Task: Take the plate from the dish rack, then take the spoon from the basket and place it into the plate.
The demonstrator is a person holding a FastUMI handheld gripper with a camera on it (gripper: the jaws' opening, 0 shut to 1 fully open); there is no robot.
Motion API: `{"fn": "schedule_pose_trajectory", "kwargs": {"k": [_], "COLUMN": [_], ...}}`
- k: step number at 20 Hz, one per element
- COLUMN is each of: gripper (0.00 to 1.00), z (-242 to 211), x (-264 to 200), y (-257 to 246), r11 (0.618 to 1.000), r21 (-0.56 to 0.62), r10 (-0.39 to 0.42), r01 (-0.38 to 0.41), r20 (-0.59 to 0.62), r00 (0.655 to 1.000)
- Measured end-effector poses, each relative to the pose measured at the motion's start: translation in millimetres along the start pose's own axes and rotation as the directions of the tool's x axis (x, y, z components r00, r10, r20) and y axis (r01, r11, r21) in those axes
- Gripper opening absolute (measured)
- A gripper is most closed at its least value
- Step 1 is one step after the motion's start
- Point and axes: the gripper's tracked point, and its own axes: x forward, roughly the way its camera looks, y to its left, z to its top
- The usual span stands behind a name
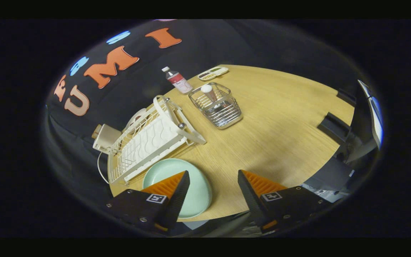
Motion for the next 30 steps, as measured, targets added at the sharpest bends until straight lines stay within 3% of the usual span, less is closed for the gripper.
{"fn": "schedule_pose_trajectory", "kwargs": {"k": [3,5,10,18,22,30], "gripper": [0.96,0.99,0.99,0.97,0.76,0.24], "z": [29,49,102,146,148,148], "x": [-4,-9,-7,15,29,45], "y": [-12,-13,-5,10,12,9], "r11": [0.996,0.987,0.934,0.891,0.857,0.862], "r21": [-0.067,-0.138,-0.308,-0.403,-0.468,-0.482], "r10": [-0.048,-0.065,-0.089,-0.039,-0.017,0.031], "r01": [0.053,0.084,0.183,0.210,0.216,0.158], "r20": [0.073,0.133,0.296,0.391,0.393,0.360], "r00": [0.996,0.989,0.951,0.919,0.919,0.933]}}
